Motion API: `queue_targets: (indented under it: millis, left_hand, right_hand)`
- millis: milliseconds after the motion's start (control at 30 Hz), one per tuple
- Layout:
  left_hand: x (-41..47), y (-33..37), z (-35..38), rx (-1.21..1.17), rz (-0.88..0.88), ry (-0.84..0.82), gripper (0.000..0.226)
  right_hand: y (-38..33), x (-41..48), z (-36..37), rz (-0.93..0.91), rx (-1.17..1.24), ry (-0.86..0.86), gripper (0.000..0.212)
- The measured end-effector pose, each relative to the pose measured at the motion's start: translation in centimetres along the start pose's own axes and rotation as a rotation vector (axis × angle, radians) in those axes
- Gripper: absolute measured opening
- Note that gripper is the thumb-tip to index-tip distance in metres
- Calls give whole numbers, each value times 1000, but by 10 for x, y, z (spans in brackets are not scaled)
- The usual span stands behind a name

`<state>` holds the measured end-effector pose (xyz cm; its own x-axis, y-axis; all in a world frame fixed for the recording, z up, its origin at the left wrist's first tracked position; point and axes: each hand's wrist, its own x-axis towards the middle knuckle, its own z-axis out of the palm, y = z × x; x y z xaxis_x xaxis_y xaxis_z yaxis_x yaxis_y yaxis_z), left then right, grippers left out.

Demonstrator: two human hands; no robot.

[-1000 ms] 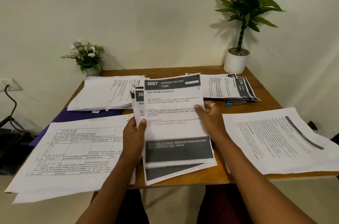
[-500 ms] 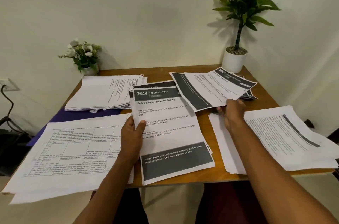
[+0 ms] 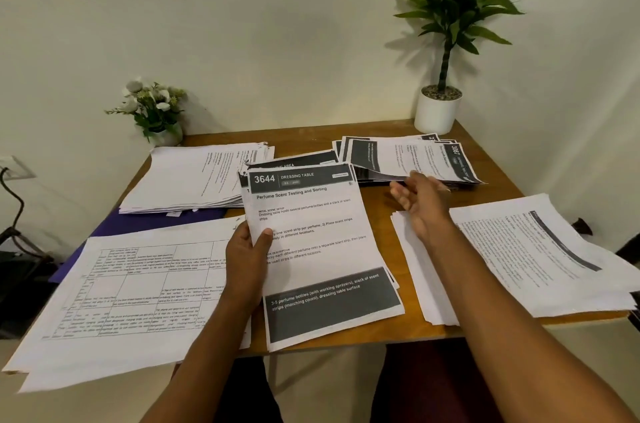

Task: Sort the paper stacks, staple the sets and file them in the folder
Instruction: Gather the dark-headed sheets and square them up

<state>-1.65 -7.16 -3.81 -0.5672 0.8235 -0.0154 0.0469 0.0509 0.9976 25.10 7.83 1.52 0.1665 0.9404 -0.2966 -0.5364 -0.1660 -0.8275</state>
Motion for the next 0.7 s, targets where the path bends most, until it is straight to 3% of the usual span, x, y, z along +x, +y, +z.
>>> queue_targets:
  millis: [133, 233, 333, 433, 700]
  left_hand:
    - [-1, 2, 0, -24, 6, -3, 31]
    - [-4, 5, 1, -59, -3, -13, 32]
    - [-5, 7, 0, -83, -9, -21, 34]
    - [-5, 7, 1, -102, -11, -23, 36]
    - [-4, 4, 0, -163, -12, -28, 36]
  right_hand:
    - [17, -15, 1, -45, -429, -65, 11]
    - [32, -30, 4, -63, -621, -248, 28]
    - [45, -39, 9, -149, -653, -301, 42]
    - [48, -43, 15, -206, -627, -264, 43]
    - [42, -39, 7, -177, -661, -304, 17]
